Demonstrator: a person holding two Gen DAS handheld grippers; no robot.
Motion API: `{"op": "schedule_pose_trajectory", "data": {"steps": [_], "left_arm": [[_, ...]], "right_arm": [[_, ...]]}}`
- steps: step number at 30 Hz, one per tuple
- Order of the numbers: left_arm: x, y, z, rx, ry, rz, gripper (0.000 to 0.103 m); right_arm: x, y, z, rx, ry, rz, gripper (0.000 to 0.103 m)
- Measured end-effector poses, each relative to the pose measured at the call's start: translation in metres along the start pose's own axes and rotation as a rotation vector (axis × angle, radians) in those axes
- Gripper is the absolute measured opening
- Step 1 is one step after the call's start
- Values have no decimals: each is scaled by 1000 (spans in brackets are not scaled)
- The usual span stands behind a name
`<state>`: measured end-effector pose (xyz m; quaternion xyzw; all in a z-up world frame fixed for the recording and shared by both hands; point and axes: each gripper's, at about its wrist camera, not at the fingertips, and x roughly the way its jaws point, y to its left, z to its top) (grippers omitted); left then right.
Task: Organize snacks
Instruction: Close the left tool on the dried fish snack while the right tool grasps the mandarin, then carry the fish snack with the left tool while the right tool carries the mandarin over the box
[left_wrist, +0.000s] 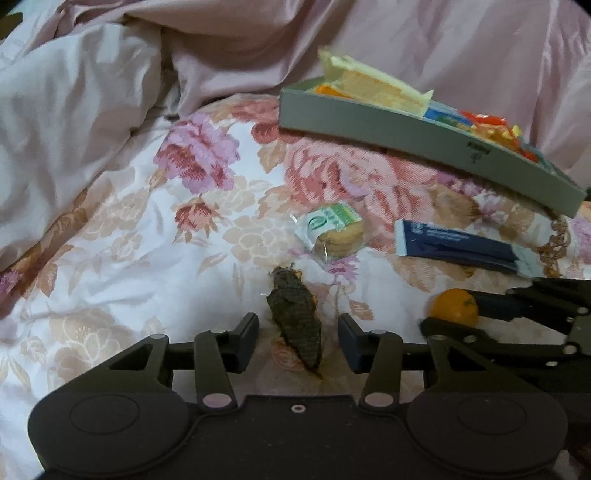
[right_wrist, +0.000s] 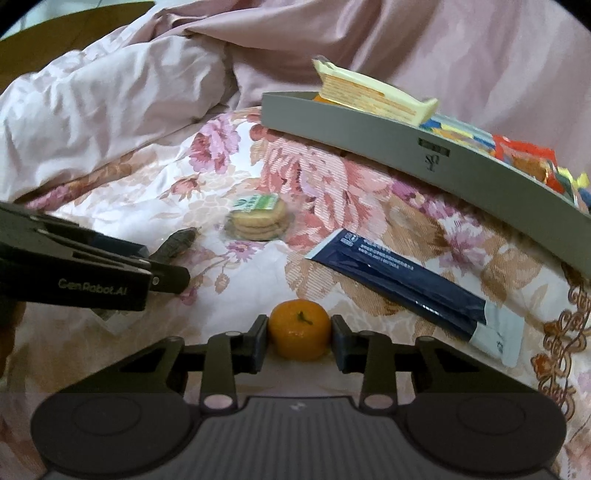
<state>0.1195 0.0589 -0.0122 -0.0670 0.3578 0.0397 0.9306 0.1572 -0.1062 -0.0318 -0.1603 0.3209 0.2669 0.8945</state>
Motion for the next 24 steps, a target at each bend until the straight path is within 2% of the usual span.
{"op": "schedule_pose_trajectory", "data": {"steps": [8,14,19,24], "left_arm": [[-16,-9,-2,39,-47,7,48],[-31,-21,2,102,-94,8,48],[-43,-28,9,106,-144,-5,48],[-50,-39,27,91,-198,-12,48]], "right_arm": [[-5,20,-2,-163,-53,-37,39],[-9,27,-2,-229,-82,-55,38],[-17,25,3,-236,-124,-91,38],[-29,8,13,-166,-173,-144,39]]}}
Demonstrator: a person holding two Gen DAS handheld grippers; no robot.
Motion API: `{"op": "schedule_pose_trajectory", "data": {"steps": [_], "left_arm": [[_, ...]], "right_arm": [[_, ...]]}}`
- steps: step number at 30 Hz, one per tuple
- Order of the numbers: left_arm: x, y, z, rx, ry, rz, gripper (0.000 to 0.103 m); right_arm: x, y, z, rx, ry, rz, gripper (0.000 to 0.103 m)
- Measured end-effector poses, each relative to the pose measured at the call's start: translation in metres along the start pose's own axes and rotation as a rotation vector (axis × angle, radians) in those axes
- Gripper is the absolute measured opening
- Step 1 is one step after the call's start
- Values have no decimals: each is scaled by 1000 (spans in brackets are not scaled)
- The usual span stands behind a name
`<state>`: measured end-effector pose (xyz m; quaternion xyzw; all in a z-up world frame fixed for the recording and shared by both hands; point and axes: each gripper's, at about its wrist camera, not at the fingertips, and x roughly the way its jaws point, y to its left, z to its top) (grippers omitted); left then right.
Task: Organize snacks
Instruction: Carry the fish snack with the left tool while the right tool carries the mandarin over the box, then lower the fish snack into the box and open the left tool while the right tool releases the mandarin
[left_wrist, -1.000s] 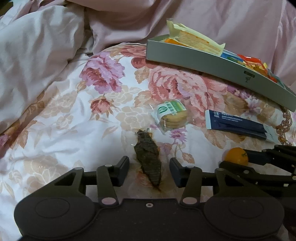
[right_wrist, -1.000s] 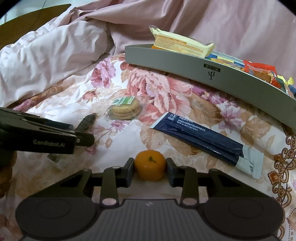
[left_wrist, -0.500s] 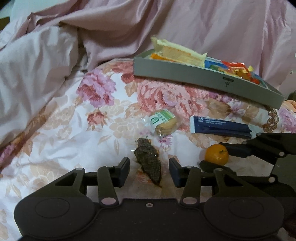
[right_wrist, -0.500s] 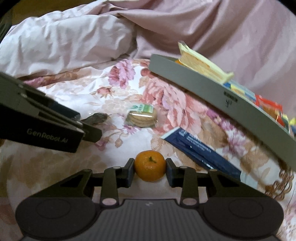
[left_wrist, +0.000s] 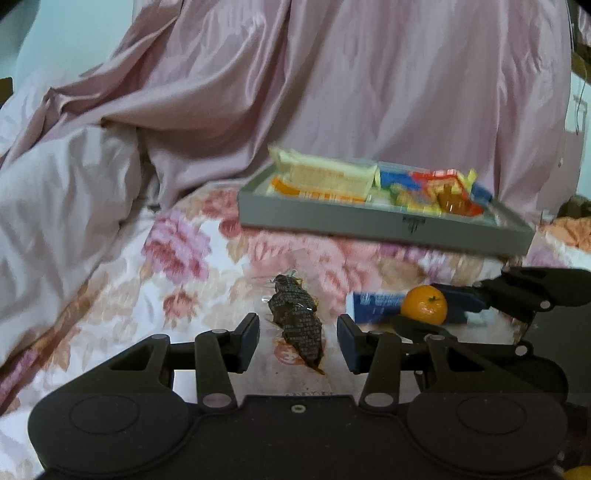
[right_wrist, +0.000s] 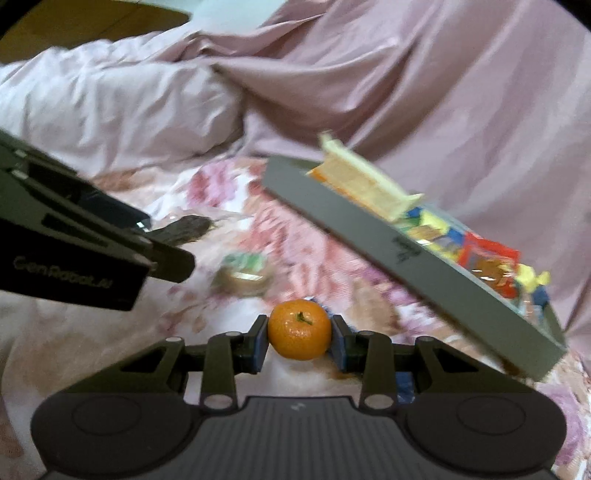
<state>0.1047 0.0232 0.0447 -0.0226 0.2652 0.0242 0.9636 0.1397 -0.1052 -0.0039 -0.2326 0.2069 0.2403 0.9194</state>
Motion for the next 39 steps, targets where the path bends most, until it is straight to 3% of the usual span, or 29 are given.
{"op": "schedule_pose_trajectory", "data": {"steps": [8,18,26,39], "left_arm": [[6,-23,43,-16,-94,-21,48],[45,-64,98,-31,-174,-83,48],[88,-94,124,-8,-213,-100,49],[125,-103,116,-37,-176,-78,49]], "right_arm": [[-12,-39,12,132,-81,-89,39],[-28,-100,16,308,-276,-201,39],[-6,-142,6,446,-254,-240,39],[10,-145,-1,498,-235,-205,40]]}}
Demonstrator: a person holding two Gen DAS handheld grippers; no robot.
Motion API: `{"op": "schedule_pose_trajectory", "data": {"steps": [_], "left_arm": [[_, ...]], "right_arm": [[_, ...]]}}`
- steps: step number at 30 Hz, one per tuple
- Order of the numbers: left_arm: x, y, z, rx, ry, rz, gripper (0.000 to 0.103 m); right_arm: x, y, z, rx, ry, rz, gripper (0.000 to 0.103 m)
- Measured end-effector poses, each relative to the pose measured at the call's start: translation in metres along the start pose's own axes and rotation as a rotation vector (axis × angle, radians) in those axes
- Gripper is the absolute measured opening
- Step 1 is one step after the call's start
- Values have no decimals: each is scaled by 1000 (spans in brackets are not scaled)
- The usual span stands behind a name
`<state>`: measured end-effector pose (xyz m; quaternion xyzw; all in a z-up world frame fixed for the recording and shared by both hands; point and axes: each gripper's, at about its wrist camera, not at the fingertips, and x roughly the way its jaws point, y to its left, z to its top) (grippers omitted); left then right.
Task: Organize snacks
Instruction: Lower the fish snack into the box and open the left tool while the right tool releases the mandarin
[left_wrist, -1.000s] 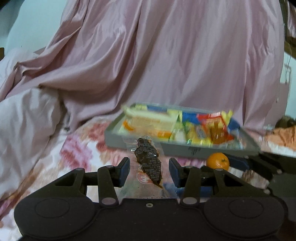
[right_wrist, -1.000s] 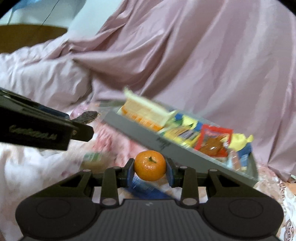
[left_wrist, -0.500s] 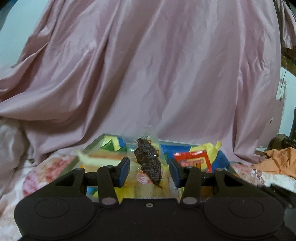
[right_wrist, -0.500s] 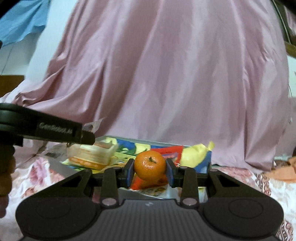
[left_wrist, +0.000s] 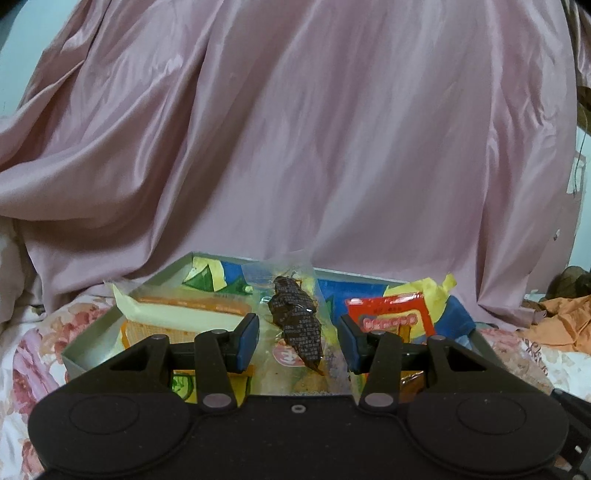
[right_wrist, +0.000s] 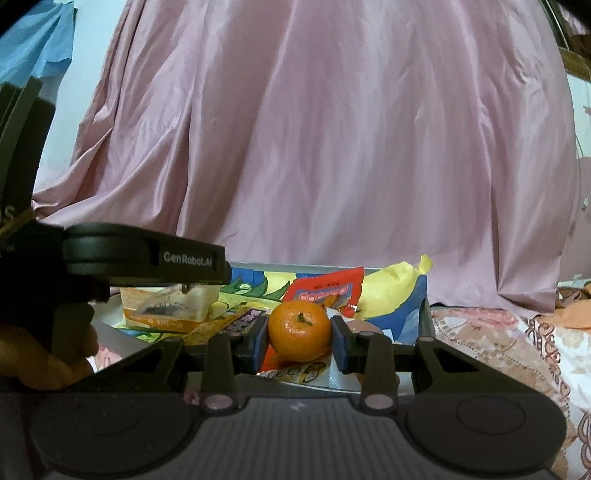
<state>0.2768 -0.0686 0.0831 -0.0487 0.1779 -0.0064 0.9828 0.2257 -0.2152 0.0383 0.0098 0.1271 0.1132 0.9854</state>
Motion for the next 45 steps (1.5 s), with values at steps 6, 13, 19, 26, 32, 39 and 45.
{"op": "schedule_pose_trajectory", "data": {"steps": [6,13,19,26,32,39,45], "left_arm": [[6,0,-4,-10,16,12,49],[8,0,-4,-7,29,16,49],[8,1,-5,-23,46,17,50],[8,5,-5,-51,59,18,51],[-1,8,-2,-64,37,16,70],[-15,11,5,-74,7,17,89],[-31,21,10,-93,-22,33,101]], "right_arm": [[2,-1,-1,11,10,6,40],[4,-2,0,17,27,13,40],[5,-3,-1,15,37,16,40],[4,-1,-2,6,35,9,43],[4,-2,-2,9,31,-3,54],[-1,1,-2,-10,2,-5,76],[-12,6,0,-37,-43,-6,92]]}}
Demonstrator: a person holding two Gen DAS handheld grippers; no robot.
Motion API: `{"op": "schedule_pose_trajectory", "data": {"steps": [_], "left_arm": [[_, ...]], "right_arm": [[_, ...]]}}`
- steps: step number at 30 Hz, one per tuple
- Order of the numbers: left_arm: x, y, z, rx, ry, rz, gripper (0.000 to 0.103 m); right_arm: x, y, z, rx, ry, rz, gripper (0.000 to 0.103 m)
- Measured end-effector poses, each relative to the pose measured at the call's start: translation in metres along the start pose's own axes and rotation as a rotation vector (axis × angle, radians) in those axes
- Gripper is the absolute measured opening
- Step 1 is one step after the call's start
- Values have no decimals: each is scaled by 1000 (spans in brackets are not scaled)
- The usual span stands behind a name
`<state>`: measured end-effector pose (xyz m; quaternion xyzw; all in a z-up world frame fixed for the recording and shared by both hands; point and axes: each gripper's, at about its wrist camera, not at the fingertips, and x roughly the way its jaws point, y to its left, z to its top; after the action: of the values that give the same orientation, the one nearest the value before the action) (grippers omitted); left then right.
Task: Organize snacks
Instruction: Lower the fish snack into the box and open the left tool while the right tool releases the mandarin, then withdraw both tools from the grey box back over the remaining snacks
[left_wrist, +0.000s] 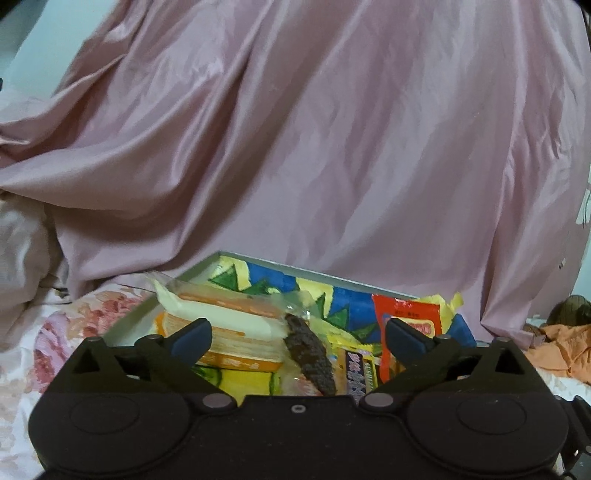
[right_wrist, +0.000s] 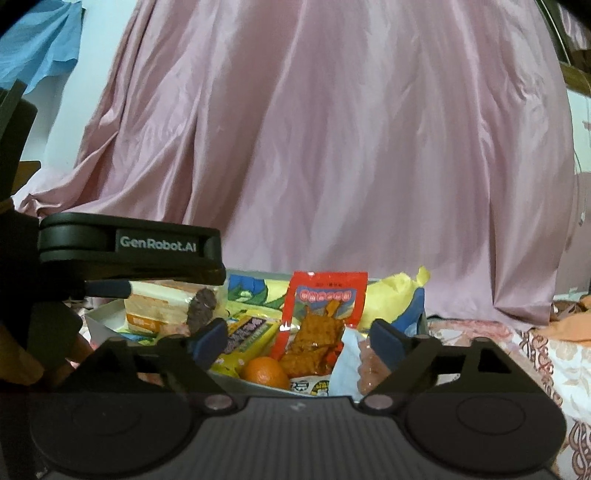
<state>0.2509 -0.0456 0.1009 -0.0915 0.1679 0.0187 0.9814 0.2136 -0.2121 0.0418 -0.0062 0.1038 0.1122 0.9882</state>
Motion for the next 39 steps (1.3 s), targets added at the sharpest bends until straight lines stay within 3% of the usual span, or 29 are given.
{"op": "schedule_pose_trajectory", "data": {"steps": [5,16,34,39], "left_arm": [[-20,10,4,-9,-25,11,102],[-72,40,-5,-1,-52,25,102],[-149,94,-53,-7,11,81,102],[-160,106,-68,-15,65,84,102]], "right_arm": [[-9,7,2,-22,-36,-7,102],[-45,30,-1,-121,-94,13,103],[-93,65,-15,-150,32,85,103],[-106,70,-22,-127,86,87,103]]}}
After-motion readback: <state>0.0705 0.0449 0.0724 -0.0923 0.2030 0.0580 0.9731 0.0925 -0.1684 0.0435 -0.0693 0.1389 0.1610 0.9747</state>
